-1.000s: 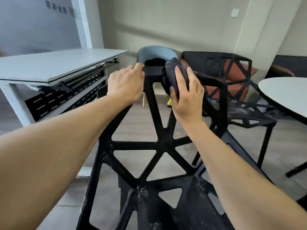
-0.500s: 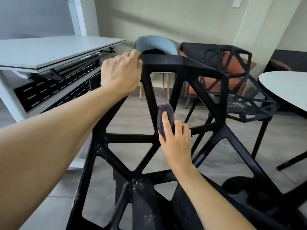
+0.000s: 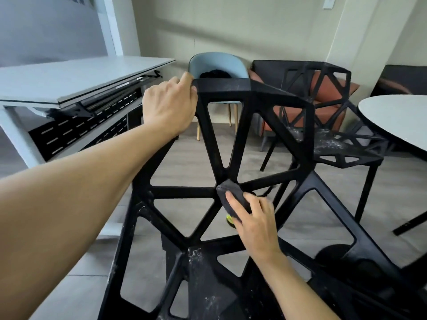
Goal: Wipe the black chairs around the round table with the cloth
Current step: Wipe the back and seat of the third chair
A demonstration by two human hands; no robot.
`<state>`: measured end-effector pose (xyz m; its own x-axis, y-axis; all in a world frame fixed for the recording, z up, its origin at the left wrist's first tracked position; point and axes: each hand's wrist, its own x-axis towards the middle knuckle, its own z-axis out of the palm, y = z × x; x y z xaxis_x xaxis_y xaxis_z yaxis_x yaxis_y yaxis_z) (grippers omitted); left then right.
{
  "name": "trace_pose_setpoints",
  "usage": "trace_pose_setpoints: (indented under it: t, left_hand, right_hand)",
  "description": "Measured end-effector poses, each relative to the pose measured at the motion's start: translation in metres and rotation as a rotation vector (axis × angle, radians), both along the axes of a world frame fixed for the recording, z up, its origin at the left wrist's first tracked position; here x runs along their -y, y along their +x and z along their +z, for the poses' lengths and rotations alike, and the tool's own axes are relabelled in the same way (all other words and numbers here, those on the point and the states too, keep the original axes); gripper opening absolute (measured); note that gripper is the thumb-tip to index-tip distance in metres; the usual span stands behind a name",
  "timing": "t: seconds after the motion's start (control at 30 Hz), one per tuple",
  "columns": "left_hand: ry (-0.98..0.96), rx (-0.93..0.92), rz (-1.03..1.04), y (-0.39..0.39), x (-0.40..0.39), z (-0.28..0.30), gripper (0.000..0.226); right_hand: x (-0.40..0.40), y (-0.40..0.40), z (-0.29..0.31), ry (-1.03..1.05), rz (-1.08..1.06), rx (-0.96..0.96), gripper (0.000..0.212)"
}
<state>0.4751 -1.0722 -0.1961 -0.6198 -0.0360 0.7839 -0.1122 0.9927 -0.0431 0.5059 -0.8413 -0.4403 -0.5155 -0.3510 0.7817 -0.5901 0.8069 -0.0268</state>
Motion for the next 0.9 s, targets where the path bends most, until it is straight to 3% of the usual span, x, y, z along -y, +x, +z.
trace_pose_setpoints:
  t: [0.2, 0.4, 0.47, 0.57, 0.63, 0.73, 0.9]
  left_hand:
    - [-0.017, -0.009, 0.008, 0.0, -0.001, -0.001, 0.035]
    - [-0.037, -0.03, 0.005, -0.001, 0.002, -0.003, 0.033]
    - [-0.046, -0.033, 0.011, -0.002, 0.0, -0.003, 0.033]
    - [-0.051, -0.034, 0.011, -0.001, 0.0, -0.004, 0.032]
    - [-0.052, -0.043, 0.007, -0.001, -0.001, -0.004, 0.031]
    - [-0.045, -0.036, 0.025, 0.003, -0.004, -0.004, 0.029]
    - [0.035, 0.066, 0.047, -0.019, -0.02, 0.034, 0.032]
  right_hand:
    - [0.038, -0.058, 0.123, -0.231, -0.08, -0.138, 0.054]
    - [0.06, -0.018, 0.043, -0.311, -0.036, 0.025, 0.06]
    - [0.054, -0.021, 0.042, -0.313, -0.026, 0.03, 0.059]
    - [0.046, -0.024, 0.082, -0.283, 0.046, -0.045, 0.051]
    - [0.042, -0.036, 0.131, -0.381, 0.055, -0.155, 0.045]
    - [0.042, -0.066, 0.201, -0.46, -0.096, -0.255, 0.043]
    - [0.037, -0.107, 0.203, -0.264, -0.118, -0.199, 0.055]
